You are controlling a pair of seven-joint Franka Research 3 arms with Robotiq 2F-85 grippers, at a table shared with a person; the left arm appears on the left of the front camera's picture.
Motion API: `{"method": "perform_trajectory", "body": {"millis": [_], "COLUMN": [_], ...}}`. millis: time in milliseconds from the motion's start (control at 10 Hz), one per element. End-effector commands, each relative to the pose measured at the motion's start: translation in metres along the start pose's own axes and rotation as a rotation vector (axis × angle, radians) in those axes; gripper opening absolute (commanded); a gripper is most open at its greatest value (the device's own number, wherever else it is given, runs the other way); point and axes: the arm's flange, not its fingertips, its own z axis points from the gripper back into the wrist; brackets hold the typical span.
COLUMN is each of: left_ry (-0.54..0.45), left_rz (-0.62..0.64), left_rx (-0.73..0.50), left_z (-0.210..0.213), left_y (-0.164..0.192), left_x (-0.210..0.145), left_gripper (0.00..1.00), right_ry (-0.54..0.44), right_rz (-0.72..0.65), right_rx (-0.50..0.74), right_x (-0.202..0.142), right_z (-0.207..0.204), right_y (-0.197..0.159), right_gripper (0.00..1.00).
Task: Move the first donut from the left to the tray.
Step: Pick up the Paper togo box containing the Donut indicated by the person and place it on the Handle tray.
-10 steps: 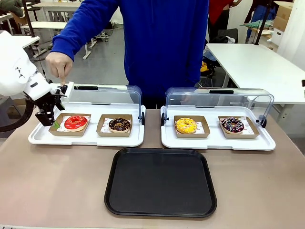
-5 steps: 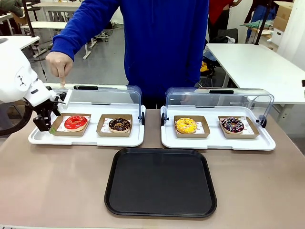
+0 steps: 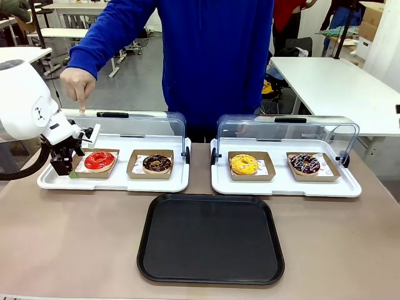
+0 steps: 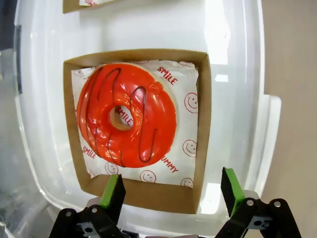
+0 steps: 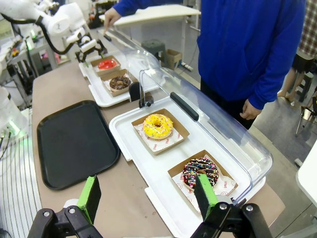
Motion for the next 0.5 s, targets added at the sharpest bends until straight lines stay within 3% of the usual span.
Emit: {"method": "perform_trajectory", "body": {"millis": [0, 400], "left_ry": [0.034, 0.053], "left_rz": [0.005, -0.004], "left_rx": [0.011, 0.006], "left_z": [-0.0054, -0.0112], "left_y": [0.0064, 0.0063], "left_x": [-0.0032, -0.0029], "left_gripper": [1.0, 1.0], "right_ry": [-0.028, -0.028], "right_rz": [0.028, 0.028], "right_rx": [-0.002, -0.002], "right_x": [0.0023, 0.0023], "right_z": [-0.0013, -0.0013], "right_y": [-0.0028, -0.0028], "right_gripper": [1.0, 1.0]}}
